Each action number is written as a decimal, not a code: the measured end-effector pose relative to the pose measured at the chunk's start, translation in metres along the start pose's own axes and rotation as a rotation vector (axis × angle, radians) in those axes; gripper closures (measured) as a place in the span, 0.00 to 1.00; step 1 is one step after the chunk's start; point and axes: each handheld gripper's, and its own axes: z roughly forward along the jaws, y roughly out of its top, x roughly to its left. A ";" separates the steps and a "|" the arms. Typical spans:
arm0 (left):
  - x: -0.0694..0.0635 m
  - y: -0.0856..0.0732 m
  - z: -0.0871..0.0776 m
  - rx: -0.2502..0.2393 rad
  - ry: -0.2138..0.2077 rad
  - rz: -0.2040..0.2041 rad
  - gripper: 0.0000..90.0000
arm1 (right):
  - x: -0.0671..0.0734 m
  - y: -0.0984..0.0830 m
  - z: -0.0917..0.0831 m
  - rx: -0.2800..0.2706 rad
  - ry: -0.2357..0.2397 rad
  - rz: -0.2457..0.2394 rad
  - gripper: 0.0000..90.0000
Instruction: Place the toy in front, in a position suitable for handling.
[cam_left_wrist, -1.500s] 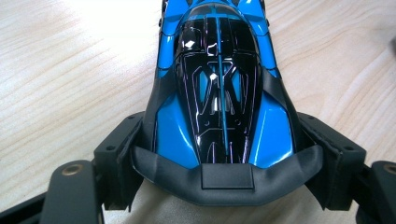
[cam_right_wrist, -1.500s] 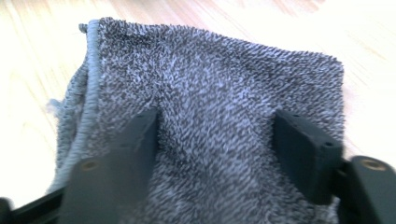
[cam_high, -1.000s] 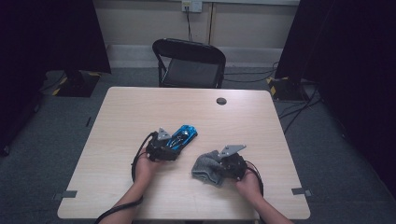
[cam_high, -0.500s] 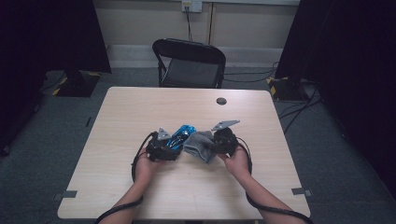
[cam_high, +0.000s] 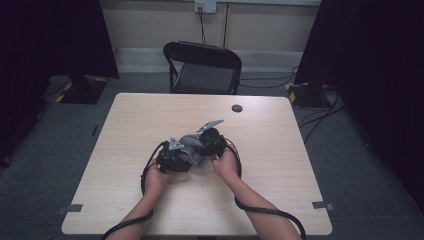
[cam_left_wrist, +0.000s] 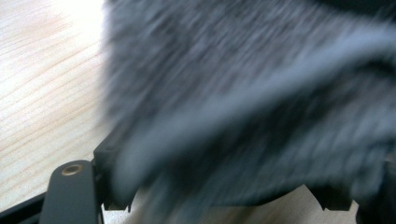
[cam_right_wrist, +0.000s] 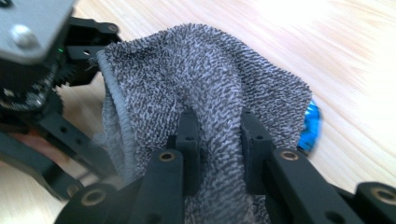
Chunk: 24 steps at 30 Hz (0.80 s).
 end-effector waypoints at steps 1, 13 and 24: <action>0.000 0.000 0.000 0.000 0.001 0.001 0.27 | 0.003 0.002 0.003 0.002 0.005 -0.010 0.82; -0.001 0.000 0.000 -0.004 -0.001 -0.008 0.27 | 0.016 0.006 0.023 0.056 0.009 -0.061 0.85; 0.000 0.000 0.000 -0.002 -0.001 -0.001 0.27 | -0.008 0.010 0.023 0.042 -0.042 0.021 0.85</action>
